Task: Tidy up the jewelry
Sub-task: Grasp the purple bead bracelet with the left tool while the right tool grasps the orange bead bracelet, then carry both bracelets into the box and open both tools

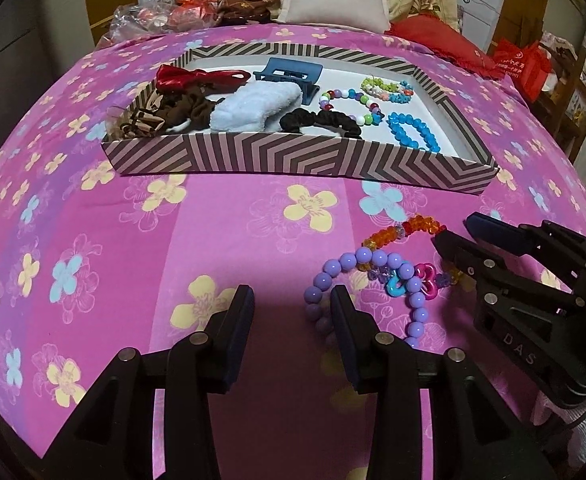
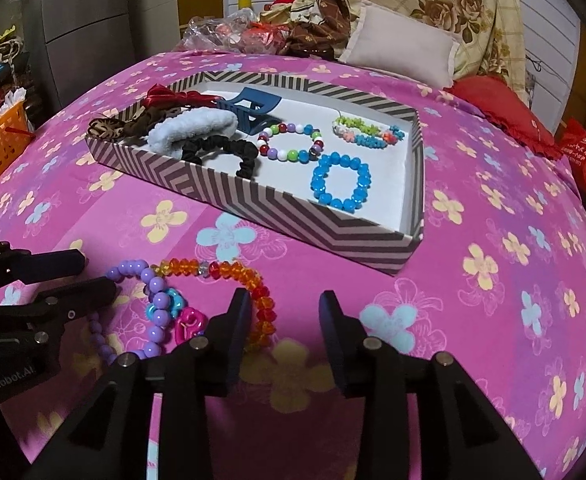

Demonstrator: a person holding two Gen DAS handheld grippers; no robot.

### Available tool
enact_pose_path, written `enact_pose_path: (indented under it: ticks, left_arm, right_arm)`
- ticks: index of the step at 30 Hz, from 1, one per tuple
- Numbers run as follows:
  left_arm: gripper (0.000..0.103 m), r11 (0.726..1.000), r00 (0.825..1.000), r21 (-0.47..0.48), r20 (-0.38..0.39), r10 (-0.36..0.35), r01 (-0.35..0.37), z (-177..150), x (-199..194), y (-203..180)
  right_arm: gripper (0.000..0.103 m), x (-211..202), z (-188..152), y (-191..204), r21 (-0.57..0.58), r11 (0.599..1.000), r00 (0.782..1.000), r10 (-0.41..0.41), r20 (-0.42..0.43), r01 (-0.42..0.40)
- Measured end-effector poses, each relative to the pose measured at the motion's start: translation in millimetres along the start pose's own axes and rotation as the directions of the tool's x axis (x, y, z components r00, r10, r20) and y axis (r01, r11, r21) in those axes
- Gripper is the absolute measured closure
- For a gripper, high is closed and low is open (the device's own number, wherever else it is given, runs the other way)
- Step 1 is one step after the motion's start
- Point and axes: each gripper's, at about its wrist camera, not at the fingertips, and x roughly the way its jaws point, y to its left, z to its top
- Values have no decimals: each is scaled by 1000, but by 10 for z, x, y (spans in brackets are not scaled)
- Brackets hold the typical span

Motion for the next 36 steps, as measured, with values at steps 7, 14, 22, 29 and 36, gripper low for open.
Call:
enact_pose_path:
  ticks: [7, 14, 22, 29, 36]
  left_arm:
    - [63, 1000, 1000, 16, 5, 17, -17, -6, 7, -26]
    - [63, 1000, 1000, 12, 10, 11, -11, -10, 7, -28]
    - [93, 993, 993, -12, 9, -119, 119, 60, 10, 38]
    - [93, 990, 988, -6, 65, -138, 139, 193, -256, 124]
    - [93, 993, 986, 26, 119, -113, 111, 381, -538, 210]
  right_arm:
    - [69, 3, 3, 20, -7, 1000, 1000, 8, 3, -8]
    - [93, 0, 7, 195, -84, 996, 1000, 10, 8, -9]
    - [94, -97, 41, 170, -92, 995, 999, 28, 15, -26]
    - [94, -463, 239, 111, -119, 993, 997, 27, 76, -18]
    - [94, -725, 439, 79, -156, 988, 993, 12, 114, 6]
